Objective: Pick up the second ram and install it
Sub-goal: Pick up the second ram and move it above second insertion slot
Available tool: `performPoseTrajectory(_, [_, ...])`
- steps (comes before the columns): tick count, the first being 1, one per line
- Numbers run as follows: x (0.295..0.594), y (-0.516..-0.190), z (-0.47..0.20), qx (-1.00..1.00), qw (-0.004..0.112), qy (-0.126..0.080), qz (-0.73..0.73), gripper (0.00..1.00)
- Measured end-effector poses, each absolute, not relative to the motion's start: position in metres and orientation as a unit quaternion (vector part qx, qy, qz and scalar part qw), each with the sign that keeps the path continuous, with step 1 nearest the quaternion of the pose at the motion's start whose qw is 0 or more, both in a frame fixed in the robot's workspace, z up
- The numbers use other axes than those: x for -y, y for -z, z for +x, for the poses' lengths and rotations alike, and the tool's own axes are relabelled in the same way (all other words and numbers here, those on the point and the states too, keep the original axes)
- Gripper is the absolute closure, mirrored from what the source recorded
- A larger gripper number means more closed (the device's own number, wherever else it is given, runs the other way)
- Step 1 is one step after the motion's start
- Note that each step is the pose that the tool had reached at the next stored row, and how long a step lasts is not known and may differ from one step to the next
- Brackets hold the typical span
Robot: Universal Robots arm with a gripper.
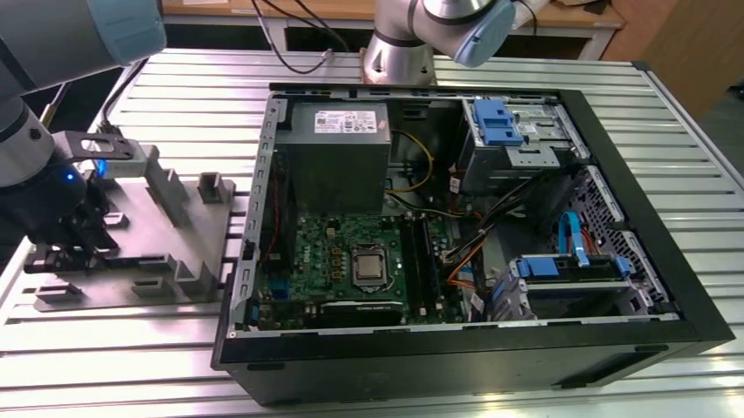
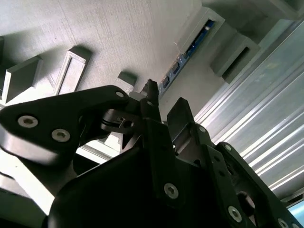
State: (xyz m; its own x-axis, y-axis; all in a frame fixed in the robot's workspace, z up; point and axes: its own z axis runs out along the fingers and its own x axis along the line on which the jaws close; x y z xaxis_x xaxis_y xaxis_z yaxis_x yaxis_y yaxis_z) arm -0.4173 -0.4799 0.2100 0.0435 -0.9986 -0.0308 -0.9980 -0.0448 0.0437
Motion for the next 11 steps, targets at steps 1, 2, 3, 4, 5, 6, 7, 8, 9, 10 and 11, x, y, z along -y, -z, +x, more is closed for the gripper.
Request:
performPoseTrajectory(1, [0.480,-0.209,-0.418,0.691,0.005,0.026,0.722,0.64])
performPoseTrajectory(2, [0.480,-0.207,-0.420,0.691,0.005,0.026,0.723,0.64])
performPoseTrajectory(3, [0.480,-0.206,-0.421,0.691,0.005,0.026,0.723,0.64])
performPoseTrajectory(4, [0.480,-0.204,-0.422,0.690,0.004,0.026,0.723,0.64])
performPoseTrajectory(5, [0.480,-0.202,-0.422,0.690,0.004,0.025,0.723,0.64])
performPoseTrajectory(6, [0.479,-0.200,-0.422,0.690,0.004,0.025,0.723,0.64])
performPoseTrajectory(7, [0.479,-0.199,-0.422,0.690,0.004,0.025,0.724,0.64])
performPoseTrajectory(8, [0.479,-0.198,-0.422,0.690,0.004,0.025,0.724,0.64])
performPoseTrajectory(9, [0.479,-0.198,-0.422,0.690,0.004,0.025,0.724,0.64])
performPoseTrajectory(10, [0.479,-0.198,-0.422,0.690,0.004,0.025,0.724,0.64])
performPoseTrajectory(11, [0.479,-0.198,-0.422,0.690,0.004,0.025,0.724,0.64])
